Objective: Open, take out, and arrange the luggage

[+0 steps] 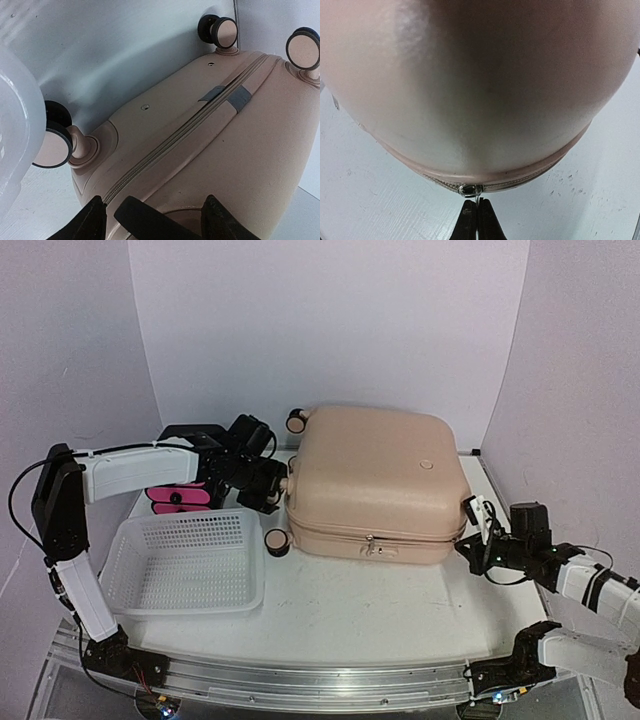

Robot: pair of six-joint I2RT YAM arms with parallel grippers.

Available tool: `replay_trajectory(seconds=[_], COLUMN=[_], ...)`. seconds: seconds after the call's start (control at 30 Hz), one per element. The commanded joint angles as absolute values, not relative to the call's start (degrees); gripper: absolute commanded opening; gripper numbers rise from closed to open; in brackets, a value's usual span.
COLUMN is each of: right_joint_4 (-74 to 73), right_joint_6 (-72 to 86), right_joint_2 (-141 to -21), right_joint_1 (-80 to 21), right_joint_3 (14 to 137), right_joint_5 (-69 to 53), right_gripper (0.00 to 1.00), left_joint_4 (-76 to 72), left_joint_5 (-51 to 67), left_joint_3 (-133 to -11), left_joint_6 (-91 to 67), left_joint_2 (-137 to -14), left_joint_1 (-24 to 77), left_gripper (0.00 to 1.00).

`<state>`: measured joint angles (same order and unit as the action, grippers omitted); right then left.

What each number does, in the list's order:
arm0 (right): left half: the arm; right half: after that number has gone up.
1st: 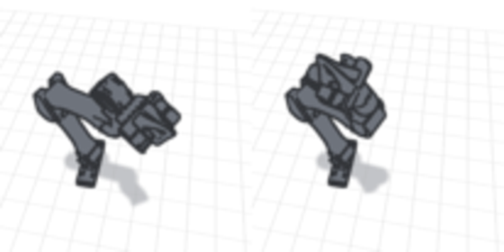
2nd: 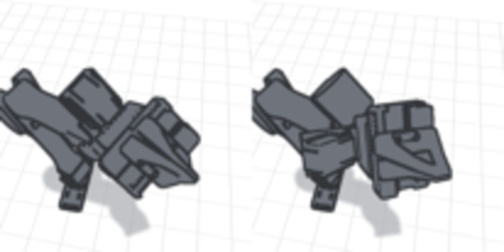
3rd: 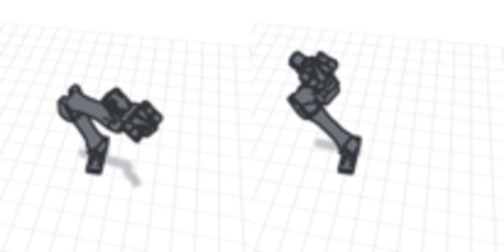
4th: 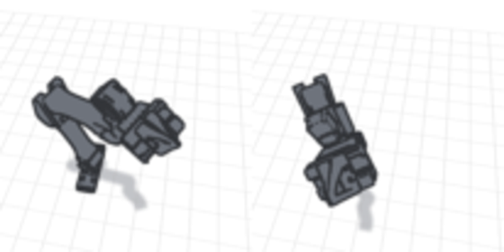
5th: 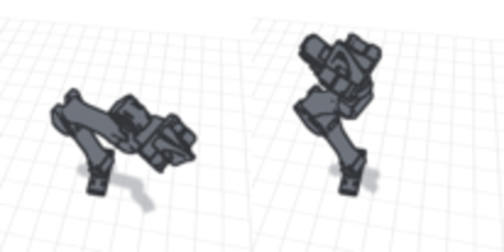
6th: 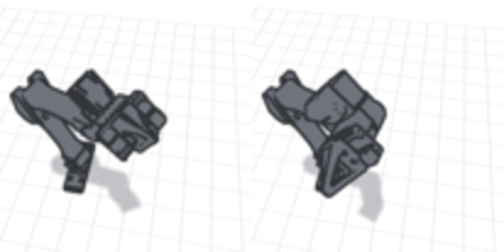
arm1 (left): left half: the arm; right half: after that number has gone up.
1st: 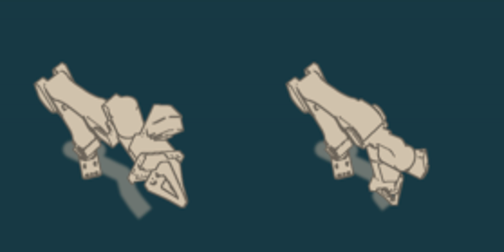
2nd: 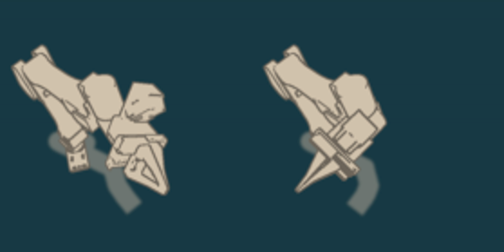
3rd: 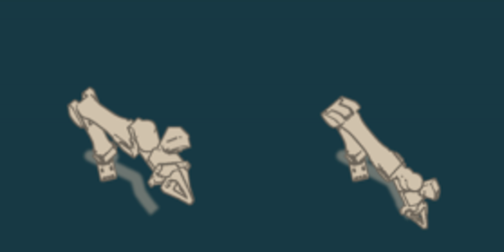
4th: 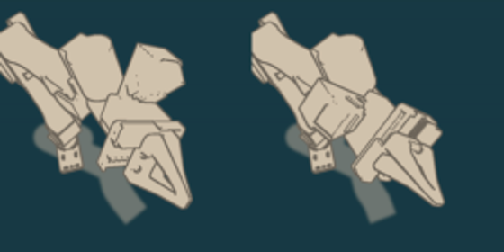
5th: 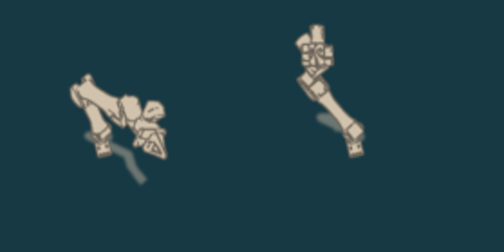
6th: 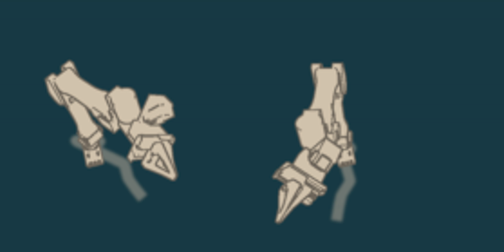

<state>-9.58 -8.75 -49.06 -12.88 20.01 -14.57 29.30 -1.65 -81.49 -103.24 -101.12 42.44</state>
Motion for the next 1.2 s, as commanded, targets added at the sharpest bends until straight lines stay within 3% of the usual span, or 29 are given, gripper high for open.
replay_trajectory(seconds=[0.0, 0.13, 0.23, 0.4, 0.73, 1.0, 1.17], right_joint_4=[-4.8, -10.1, -12.9, -19.6, -5.0, 1.1, -4.1], right_joint_6=[-14.7, -12.2, -8.9, -13.4, -29.4, -32.6, -37.2], right_joint_2=[-52.3, -49.5, -44.5, -46.9, -51.2, -61.0, -62.5], right_joint_1=[-8.5, -8.1, -8.0, -8.0, -7.7, -2.0, -0.6], right_joint_3=[22.0, 22.2, 20.0, 21.5, 21.4, 25.2, 28.8], right_joint_5=[-12.6, -18.6, -13.7, -9.5, -5.8, -20.1, -26.6], right_gripper=[0.00, 0.00, 0.00, 0.00, 0.00, 0.00, 0.00], left_joint_4=[37.0, 36.9, 36.7, 36.4, 31.8, 31.7, 31.7], left_joint_5=[-7.4, -3.9, -5.1, -4.9, -4.8, -1.9, -0.3], left_joint_3=[-80.9, -79.8, -79.6, -82.2, -79.7, -81.1, -82.1], left_joint_6=[-85.7, -82.8, -79.7, -72.7, -58.0, -51.2, -48.9], left_joint_2=[-101.2, -101.8, -101.2, -101.6, -100.3, -102.3, -103.6], left_joint_1=[39.6, 38.0, 37.8, 37.6, 36.8, 35.3, 35.0], left_gripper=[0.00, 0.00, 0.00, 0.00, 0.00, 0.00, 0.00])
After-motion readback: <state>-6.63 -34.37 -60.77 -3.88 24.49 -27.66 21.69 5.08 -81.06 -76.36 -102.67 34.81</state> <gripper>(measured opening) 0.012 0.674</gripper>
